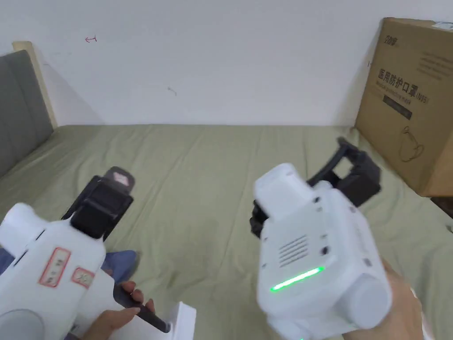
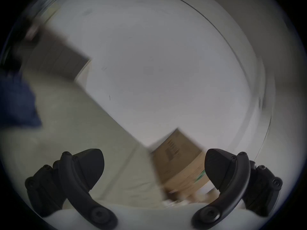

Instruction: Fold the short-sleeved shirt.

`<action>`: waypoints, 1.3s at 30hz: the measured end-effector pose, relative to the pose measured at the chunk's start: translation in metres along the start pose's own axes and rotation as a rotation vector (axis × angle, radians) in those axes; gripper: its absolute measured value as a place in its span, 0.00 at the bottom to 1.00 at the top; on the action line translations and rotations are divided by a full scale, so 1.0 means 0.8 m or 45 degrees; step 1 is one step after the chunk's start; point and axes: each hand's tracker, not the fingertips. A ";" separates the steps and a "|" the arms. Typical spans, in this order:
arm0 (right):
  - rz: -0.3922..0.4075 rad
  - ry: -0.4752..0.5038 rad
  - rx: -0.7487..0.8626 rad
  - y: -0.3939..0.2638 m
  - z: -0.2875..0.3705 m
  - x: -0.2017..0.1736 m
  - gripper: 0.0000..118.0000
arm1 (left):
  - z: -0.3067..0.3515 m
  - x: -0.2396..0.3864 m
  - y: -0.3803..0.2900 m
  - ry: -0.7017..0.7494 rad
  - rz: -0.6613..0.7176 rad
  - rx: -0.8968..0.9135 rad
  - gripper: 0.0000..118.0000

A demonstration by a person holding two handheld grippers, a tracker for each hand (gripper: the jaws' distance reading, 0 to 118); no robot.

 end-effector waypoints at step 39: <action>-1.187 0.097 -0.345 -0.071 -0.026 0.052 0.00 | -0.013 0.102 -0.037 0.166 -1.368 -0.197 0.00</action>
